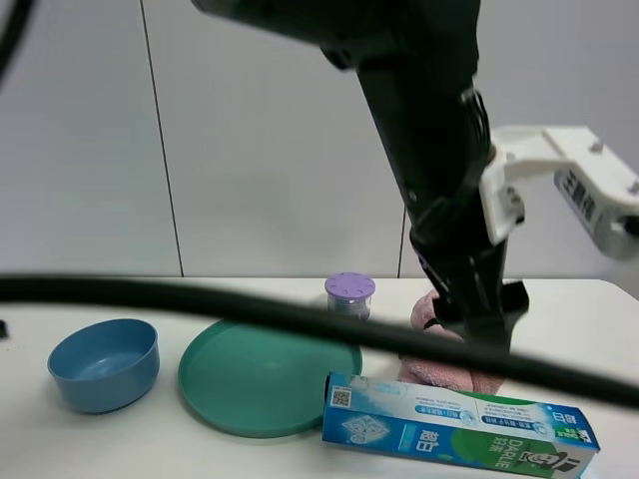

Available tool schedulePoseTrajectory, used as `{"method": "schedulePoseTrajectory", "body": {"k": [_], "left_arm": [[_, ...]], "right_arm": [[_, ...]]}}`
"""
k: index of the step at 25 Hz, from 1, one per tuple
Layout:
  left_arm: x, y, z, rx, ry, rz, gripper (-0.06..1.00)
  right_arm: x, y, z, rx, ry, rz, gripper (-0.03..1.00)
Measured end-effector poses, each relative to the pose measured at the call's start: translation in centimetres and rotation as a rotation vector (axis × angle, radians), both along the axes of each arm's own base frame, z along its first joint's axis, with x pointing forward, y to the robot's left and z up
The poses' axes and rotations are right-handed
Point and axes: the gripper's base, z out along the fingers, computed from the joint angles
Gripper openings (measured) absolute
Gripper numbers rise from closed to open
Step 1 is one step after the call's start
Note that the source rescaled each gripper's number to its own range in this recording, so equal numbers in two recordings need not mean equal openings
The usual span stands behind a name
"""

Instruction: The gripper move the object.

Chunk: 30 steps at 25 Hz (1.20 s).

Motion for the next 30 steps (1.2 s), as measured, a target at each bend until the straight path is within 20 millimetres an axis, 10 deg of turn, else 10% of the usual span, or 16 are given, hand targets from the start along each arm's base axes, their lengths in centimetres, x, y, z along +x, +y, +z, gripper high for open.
{"method": "schedulePoseTrajectory", "body": {"k": [15,22,30], "left_arm": [[0.9,17.0,16.6,-0.130,0.014,0.659,0.89],[-2.5,25.9,23.9,-0.393,-0.071,0.903,0.89],[-8.8,35.0,22.5,-0.416,-0.118,1.168,0.89]], "right_arm": [[0.0,0.0,0.0,0.000,0.000,0.000,1.00],[0.0,0.0,0.0,0.000,0.000,0.000,1.00],[0.0,0.0,0.0,0.000,0.000,0.000,1.00]]}}
